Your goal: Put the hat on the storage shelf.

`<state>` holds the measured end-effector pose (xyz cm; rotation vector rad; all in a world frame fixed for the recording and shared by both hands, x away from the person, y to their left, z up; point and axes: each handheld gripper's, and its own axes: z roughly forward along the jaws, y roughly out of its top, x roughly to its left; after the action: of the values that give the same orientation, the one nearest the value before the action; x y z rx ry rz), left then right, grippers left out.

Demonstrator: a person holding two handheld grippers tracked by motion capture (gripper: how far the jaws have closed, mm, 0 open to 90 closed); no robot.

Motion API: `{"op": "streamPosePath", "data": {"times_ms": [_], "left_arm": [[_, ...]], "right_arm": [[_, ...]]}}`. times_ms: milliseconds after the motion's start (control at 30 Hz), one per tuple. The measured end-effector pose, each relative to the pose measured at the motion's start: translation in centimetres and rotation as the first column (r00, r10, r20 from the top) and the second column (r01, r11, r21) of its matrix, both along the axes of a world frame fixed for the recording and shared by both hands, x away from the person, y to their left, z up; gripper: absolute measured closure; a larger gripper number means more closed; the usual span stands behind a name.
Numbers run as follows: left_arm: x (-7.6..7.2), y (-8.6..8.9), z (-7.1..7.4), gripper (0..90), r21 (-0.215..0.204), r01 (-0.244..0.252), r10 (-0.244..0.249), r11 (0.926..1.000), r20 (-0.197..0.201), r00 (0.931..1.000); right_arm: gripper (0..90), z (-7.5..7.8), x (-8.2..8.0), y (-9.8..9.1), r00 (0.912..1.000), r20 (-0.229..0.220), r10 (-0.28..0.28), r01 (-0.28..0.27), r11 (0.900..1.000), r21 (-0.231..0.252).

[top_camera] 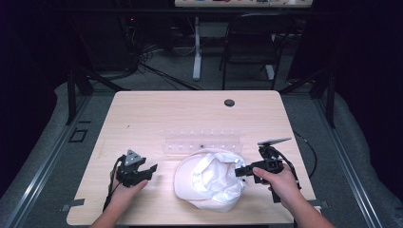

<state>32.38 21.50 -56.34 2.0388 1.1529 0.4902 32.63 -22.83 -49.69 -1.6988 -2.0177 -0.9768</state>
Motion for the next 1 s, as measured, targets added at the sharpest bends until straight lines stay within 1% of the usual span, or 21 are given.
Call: {"op": "streamPosePath", "data": {"times_ms": [33,100,167,200,233,267,333,500,600,633,667,733,833,867,900,933,1000], "left_arm": [[0.0,0.0,0.0,43.5,0.003,0.002,-0.002,1.0,0.0,1.0],[0.0,0.0,0.0,43.5,0.002,0.003,-0.003,1.0,0.002,1.0],[0.0,0.0,0.0,43.5,0.001,0.002,-0.002,1.0,0.002,1.0],[0.0,0.0,0.0,43.5,0.001,0.002,-0.002,1.0,0.002,1.0],[0.0,0.0,0.0,43.5,0.001,0.003,-0.003,1.0,0.002,1.0],[0.0,0.0,0.0,43.5,0.001,0.003,-0.003,1.0,0.002,1.0],[0.0,0.0,0.0,43.5,0.002,0.003,-0.003,1.0,0.002,1.0],[0.0,0.0,0.0,43.5,0.004,0.006,-0.006,1.0,0.001,1.0],[0.0,-0.1,0.0,43.5,0.006,0.008,-0.008,1.0,0.003,1.0],[0.0,-0.1,0.0,43.5,0.007,0.008,-0.008,0.9999,0.003,1.0],[-0.1,-0.1,0.0,43.5,0.005,0.005,-0.005,1.0,0.002,1.0],[-0.1,-0.1,0.0,43.5,0.005,0.006,-0.006,1.0,0.002,1.0],[-0.1,-0.1,0.0,43.5,0.005,0.006,-0.006,1.0,0.002,1.0],[-0.1,-0.1,0.0,43.5,0.005,0.006,-0.006,1.0,0.002,1.0],[-0.1,-0.1,0.0,43.5,0.004,0.006,-0.006,1.0,0.002,1.0],[-0.1,-0.1,0.0,43.5,0.004,0.007,-0.007,1.0,0.002,1.0],[-0.1,-0.1,0.0,43.5,0.004,0.007,-0.007,1.0,0.002,1.0]], "right_arm": [[60.3,0.1,0.1,-0.1,0.9999,0.0,0.017,-0.017,0.9999,-0.001],[68.9,0.2,0.1,0.0,0.9997,-0.001,0.023,-0.023,0.9997,-0.012],[71.1,0.3,0.1,0.1,0.9995,-0.003,0.032,-0.032,0.9994,-0.012],[72.2,0.3,0.1,0.2,0.9995,-0.001,0.032,-0.032,0.9992,-0.022],[73.0,0.3,0.1,0.3,0.9995,-0.001,0.032,-0.032,0.999,-0.031],[73.4,0.3,0.2,0.3,0.999,0.002,0.045,-0.045,0.9985,-0.032],[74.9,0.3,0.2,0.4,0.9993,0.002,0.036,-0.036,0.9986,-0.04],[77.9,0.3,0.2,0.5,0.9987,0.013,0.048,-0.048,0.9979,-0.044],[79.8,0.6,0.2,0.5,0.9986,0.022,0.047,-0.046,0.9979,-0.044],[80.1,0.7,0.2,0.5,0.9982,0.026,0.054,-0.052,0.9973,-0.051],[80.4,0.8,0.1,0.5,0.9981,0.033,0.053,-0.051,0.9976,-0.046],[80.7,1.1,0.1,0.6,0.9974,0.033,0.063,-0.061,0.9967,-0.054],[82.2,1.5,0.1,0.7,0.9977,0.035,0.058,-0.057,0.9978,-0.033],[82.3,1.7,0.1,0.7,0.9978,0.036,0.055,-0.055,0.9983,-0.019],[82.5,1.8,0.1,0.7,0.9985,0.038,0.038,-0.038,0.9993,-0.005],[82.5,2.0,0.2,0.6,0.9976,0.039,0.057,-0.057,0.9984,0.003],[82.7,2.3,0.2,0.5,0.9978,0.036,0.056,-0.057,0.9978,0.033]]}}
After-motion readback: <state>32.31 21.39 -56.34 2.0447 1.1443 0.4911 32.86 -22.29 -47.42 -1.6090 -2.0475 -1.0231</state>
